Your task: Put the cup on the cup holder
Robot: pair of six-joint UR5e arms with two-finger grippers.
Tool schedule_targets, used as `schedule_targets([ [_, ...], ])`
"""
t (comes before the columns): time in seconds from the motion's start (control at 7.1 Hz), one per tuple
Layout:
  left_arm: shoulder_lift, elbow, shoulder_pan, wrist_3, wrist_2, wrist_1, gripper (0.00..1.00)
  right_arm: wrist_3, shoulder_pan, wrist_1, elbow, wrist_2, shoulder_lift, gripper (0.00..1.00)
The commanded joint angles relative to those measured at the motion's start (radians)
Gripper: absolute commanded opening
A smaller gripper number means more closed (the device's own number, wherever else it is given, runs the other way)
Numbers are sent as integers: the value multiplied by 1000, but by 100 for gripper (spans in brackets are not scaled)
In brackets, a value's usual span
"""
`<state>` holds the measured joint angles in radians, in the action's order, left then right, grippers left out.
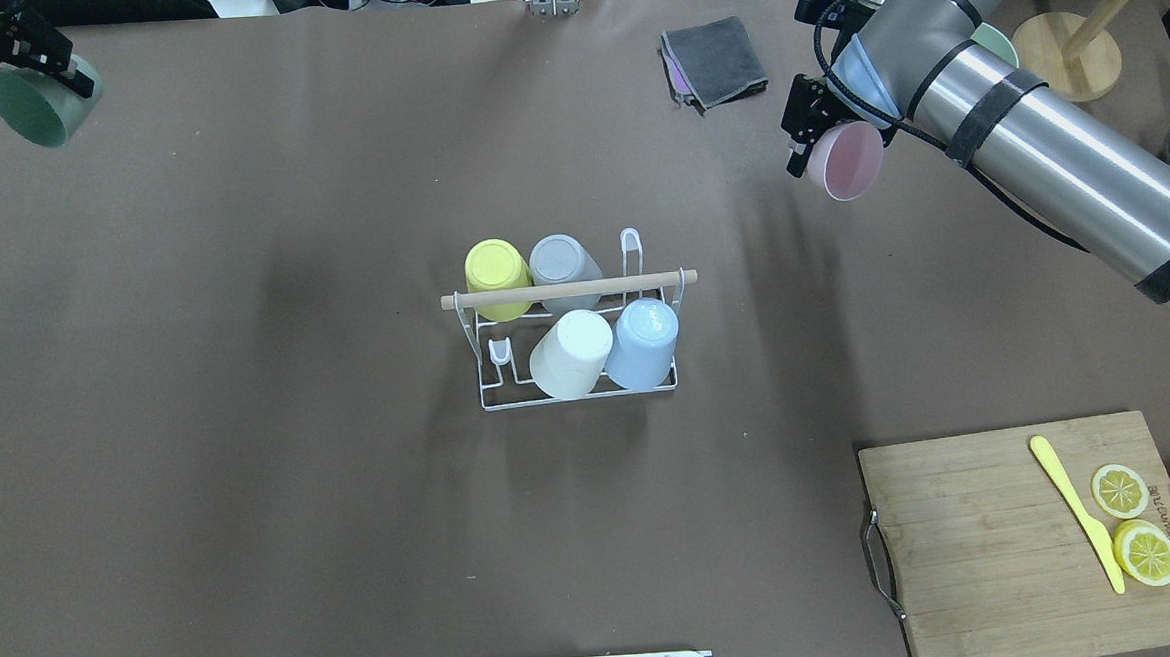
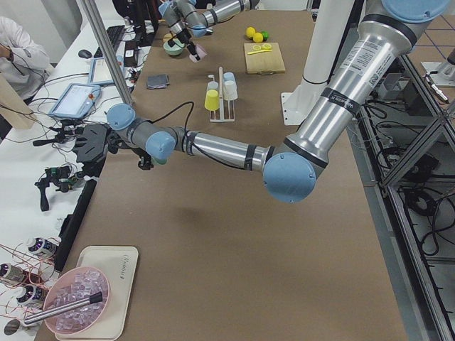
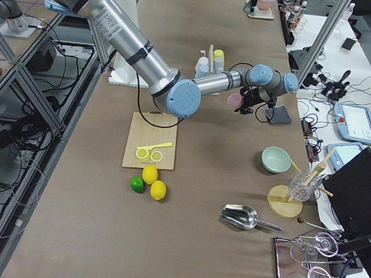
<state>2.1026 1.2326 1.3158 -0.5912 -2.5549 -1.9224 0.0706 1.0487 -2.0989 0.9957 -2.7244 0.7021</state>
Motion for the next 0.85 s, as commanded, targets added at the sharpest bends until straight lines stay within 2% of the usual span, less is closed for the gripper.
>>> schedule_targets([
  [0.0, -4, -1, -25, -125, 39, -216, 0, 5, 1, -30, 21, 12, 10, 9],
  [0.28, -59, 2, -142, -324, 277, -512, 0, 9, 1, -30, 60, 14, 56, 10],
  [0.56, -62, 49, -182, -485, 416, -654, 0, 11, -12, -32, 58, 20, 60, 9],
  [0.7, -62, 56, -196, -565, 489, -760, 0, 12, -27, -76, 69, 85, 37, 0],
])
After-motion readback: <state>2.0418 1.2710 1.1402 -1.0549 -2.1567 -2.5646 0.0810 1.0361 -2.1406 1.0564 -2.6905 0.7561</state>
